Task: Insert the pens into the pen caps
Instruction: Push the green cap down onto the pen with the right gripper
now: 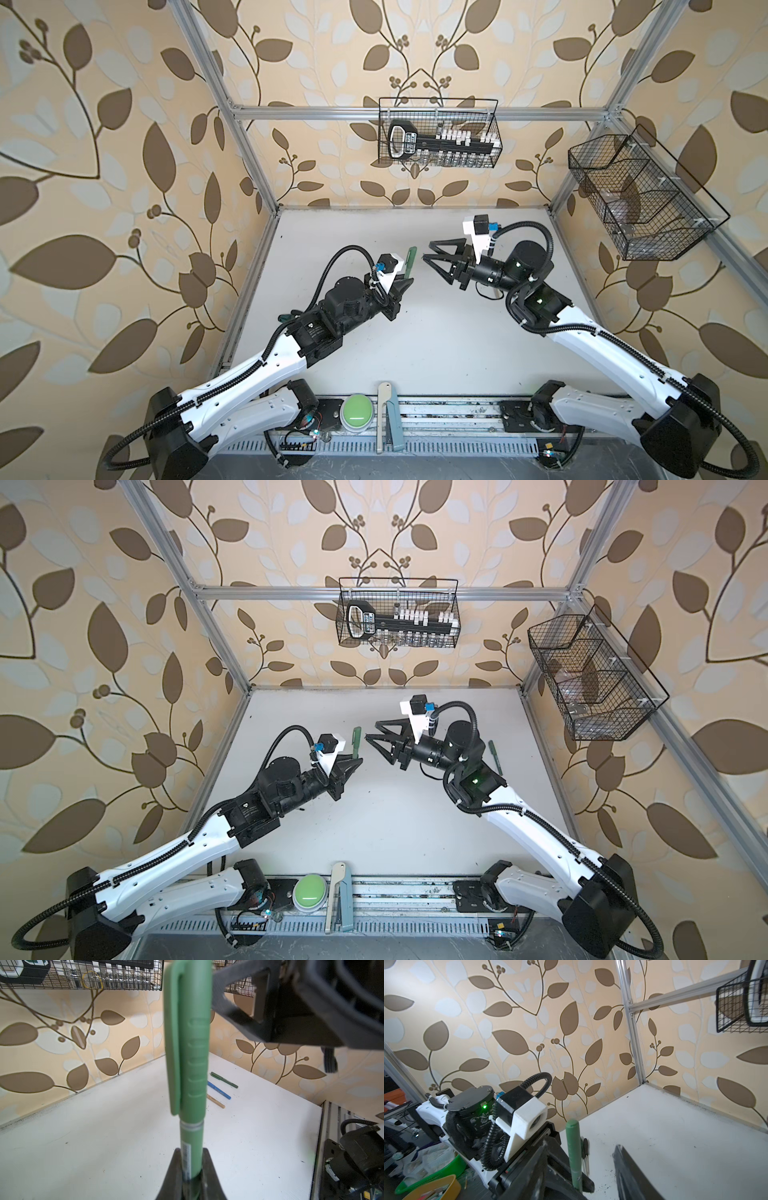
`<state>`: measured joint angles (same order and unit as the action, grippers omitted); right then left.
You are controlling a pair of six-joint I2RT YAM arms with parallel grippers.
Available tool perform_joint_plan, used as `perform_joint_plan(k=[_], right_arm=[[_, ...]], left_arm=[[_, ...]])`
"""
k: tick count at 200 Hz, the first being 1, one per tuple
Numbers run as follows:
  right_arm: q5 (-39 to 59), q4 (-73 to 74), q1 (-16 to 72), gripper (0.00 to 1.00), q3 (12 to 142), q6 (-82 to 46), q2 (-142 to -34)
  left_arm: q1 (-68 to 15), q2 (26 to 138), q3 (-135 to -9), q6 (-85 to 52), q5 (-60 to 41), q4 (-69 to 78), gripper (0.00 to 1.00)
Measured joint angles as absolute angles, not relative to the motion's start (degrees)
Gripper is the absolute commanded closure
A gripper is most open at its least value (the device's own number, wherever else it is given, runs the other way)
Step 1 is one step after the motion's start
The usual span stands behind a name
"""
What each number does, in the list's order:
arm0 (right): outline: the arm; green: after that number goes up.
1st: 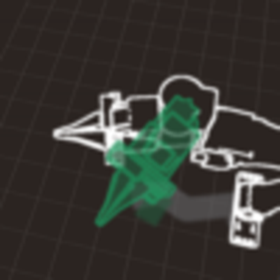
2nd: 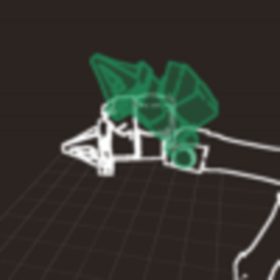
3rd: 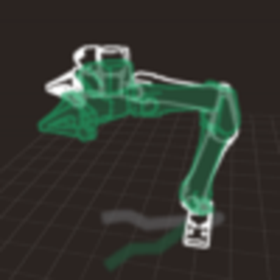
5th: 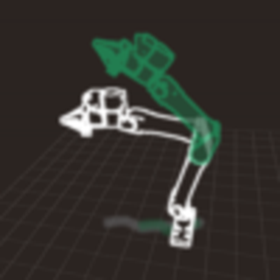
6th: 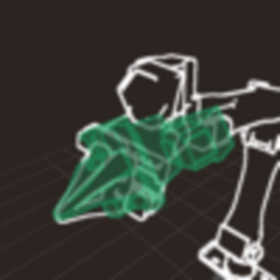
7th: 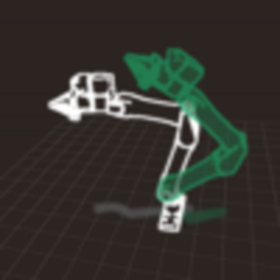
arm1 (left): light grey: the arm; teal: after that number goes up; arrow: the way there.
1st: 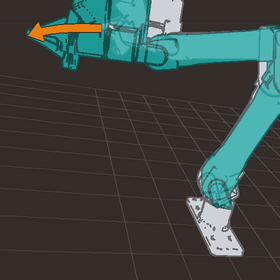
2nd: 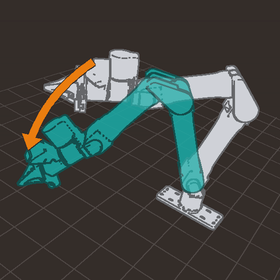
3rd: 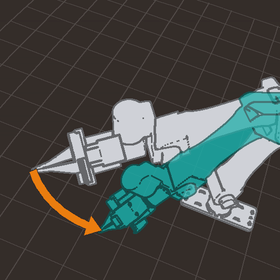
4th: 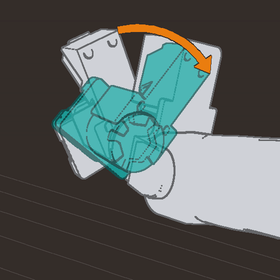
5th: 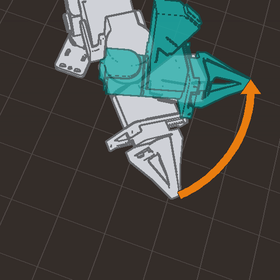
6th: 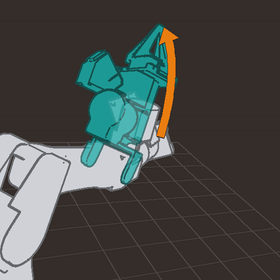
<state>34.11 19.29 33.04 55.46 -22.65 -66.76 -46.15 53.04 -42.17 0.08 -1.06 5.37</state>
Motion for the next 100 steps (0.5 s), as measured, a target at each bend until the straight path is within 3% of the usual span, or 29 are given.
perform_joint_plan(k=[100], right_arm=[[43.6,13.1,33.0,0.48,60.1,-22.0,-73.3]], left_arm=[[-46.2,54.9,-42.2,-0.1,-3.0,5.1,1.00]])
